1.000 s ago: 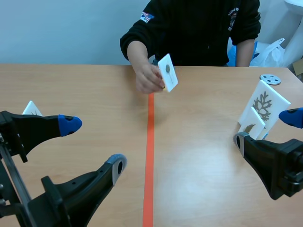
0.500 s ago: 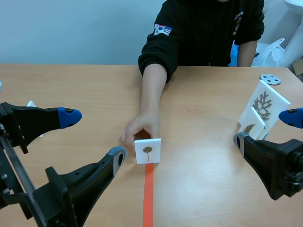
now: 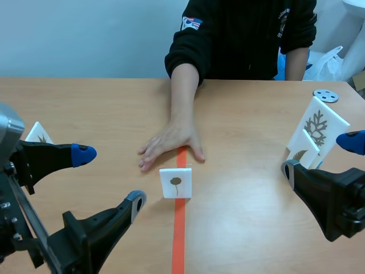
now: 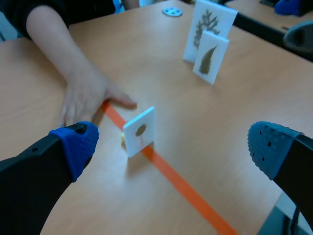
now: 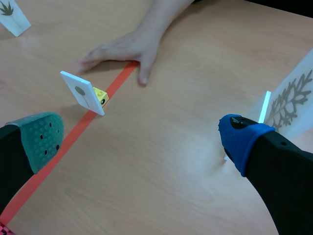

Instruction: Sort the leaf by its shape. The table is split by an orange tape line. A compound leaf with several leaflets goes to the left side, a simple leaf with one blade goes to the right side. Return to the home posture when a red brick is placed on the table.

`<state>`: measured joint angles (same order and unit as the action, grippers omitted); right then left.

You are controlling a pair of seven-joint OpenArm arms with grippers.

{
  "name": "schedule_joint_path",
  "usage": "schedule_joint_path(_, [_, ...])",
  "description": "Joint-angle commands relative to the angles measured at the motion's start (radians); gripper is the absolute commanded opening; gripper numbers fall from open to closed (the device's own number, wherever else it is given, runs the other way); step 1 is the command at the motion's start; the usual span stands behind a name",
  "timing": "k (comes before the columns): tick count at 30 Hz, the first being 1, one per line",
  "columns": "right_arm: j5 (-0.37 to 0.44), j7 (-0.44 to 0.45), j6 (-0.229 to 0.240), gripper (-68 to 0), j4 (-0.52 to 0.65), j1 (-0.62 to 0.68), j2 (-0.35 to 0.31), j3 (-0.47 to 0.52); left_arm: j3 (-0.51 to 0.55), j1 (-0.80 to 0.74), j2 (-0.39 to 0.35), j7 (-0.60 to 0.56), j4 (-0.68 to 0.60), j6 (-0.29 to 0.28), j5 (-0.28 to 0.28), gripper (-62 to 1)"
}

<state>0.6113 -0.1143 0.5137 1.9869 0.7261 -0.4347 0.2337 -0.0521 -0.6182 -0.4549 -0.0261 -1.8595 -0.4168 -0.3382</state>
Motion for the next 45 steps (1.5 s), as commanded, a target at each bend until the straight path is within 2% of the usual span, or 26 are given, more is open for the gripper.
schedule_joint_path(1, [0.010, 0.015, 0.000, 0.4, 0.003, -0.013, -0.003, 0.003, -0.006, 0.037, -0.003, -0.011, 0.027, -0.008, -0.005, 1.4])
schedule_joint_path(6, [0.010, 0.014, 0.000, 0.4, 0.003, -0.014, -0.003, 0.003, -0.013, 0.131, -0.003, -0.035, 0.142, -0.031, -0.005, 1.4])
schedule_joint_path(11, [0.005, 0.015, 0.000, 0.4, 0.003, -0.014, -0.003, 0.003, -0.039, 0.233, -0.003, -0.068, 0.277, -0.077, 0.005, 1.4])
schedule_joint_path(14, [0.002, 0.015, 0.000, 0.4, 0.003, -0.014, -0.003, 0.003, -0.074, 0.294, -0.003, -0.118, 0.354, -0.096, 0.046, 1.4])
schedule_joint_path(24, [-0.006, 0.014, -0.001, 0.4, 0.003, -0.014, -0.003, 0.003, -0.254, 0.525, -0.002, -0.278, 0.636, -0.094, 0.220, 1.4])
schedule_joint_path(27, [-0.006, 0.014, -0.001, 0.4, 0.003, -0.013, -0.003, 0.003, -0.309, 0.590, 0.007, -0.314, 0.718, -0.074, 0.274, 1.4])
schedule_joint_path(30, [-0.006, 0.015, -0.005, 0.4, 0.003, -0.014, -0.003, 0.003, -0.365, 0.648, 0.019, -0.359, 0.800, -0.066, 0.284, 1.4])
schedule_joint_path(34, [-0.006, 0.014, -0.017, 0.4, 0.003, -0.014, -0.003, 0.003, -0.438, 0.721, 0.048, -0.395, 0.892, -0.019, 0.322, 1.4])
schedule_joint_path(41, [-0.006, 0.015, -0.019, 0.4, 0.003, -0.014, -0.002, 0.003, -0.538, 0.824, 0.095, -0.444, 1.015, -0.010, 0.326, 1.4])
schedule_joint_path(45, [-0.006, 0.014, -0.020, 0.4, 0.003, -0.014, 0.007, 0.003, -0.594, 0.864, 0.117, -0.459, 1.051, 0.017, 0.328, 1.4])
